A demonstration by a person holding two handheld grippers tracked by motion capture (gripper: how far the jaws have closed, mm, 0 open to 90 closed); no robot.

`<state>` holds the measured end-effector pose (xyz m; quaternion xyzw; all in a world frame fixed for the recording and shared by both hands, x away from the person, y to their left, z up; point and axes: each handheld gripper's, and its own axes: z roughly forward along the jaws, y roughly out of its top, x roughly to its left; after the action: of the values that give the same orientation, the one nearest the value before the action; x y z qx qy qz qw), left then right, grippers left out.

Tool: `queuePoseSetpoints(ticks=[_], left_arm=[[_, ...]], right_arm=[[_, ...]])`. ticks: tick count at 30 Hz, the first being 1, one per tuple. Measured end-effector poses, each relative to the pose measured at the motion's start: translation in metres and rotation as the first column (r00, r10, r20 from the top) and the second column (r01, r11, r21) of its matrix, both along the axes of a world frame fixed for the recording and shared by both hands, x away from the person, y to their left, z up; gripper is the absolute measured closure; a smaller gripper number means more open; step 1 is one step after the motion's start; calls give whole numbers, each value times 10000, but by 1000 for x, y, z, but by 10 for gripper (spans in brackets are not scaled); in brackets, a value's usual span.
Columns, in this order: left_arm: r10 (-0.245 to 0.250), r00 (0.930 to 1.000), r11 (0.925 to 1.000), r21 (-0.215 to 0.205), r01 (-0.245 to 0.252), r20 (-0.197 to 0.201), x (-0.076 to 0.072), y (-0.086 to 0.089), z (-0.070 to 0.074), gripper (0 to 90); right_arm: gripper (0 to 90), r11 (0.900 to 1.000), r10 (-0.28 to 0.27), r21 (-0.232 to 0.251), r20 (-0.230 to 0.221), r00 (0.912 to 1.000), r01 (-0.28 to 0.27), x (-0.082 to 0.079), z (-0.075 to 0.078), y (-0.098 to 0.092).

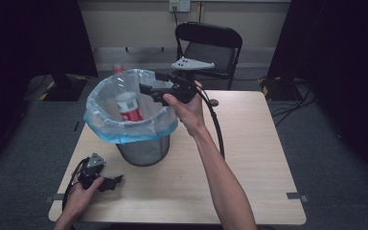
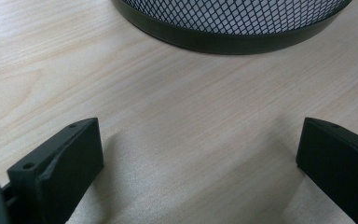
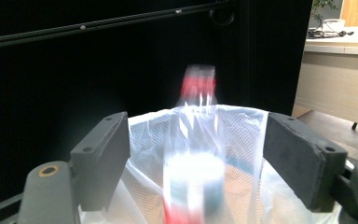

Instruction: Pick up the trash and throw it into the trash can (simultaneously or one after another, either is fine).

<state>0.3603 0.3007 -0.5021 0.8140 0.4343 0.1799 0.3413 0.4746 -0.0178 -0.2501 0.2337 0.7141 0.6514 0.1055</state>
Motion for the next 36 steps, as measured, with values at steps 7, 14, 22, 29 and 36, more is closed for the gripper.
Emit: queuePoseSetpoints(ticks=[7, 14, 22, 29, 36], left_arm=[[5, 10000, 10000, -5, -5, 6, 0, 0, 0, 0], [1, 10000, 10000, -3, -1, 2, 0, 0, 0, 0], [3, 10000, 10000, -3, -3, 4, 0, 0, 0, 0], [5, 10000, 10000, -5, -5, 4, 0, 0, 0, 0], [8, 10000, 10000, -5, -8, 5, 0, 0, 0, 0]], right_arm=[[206, 9991, -371, -201, -67, 9993, 369, 2, 1, -11], [174, 9955, -870, -368, 43, 9962, 871, 3, 1, -24], [164, 9920, -1169, -474, 74, 9931, 1171, 2, -4, -42], [185, 9867, -1571, -435, -126, 9875, 1564, 2, -6, -66], [159, 9614, -2490, -1264, -215, 9683, 2444, 3, -15, -88]])
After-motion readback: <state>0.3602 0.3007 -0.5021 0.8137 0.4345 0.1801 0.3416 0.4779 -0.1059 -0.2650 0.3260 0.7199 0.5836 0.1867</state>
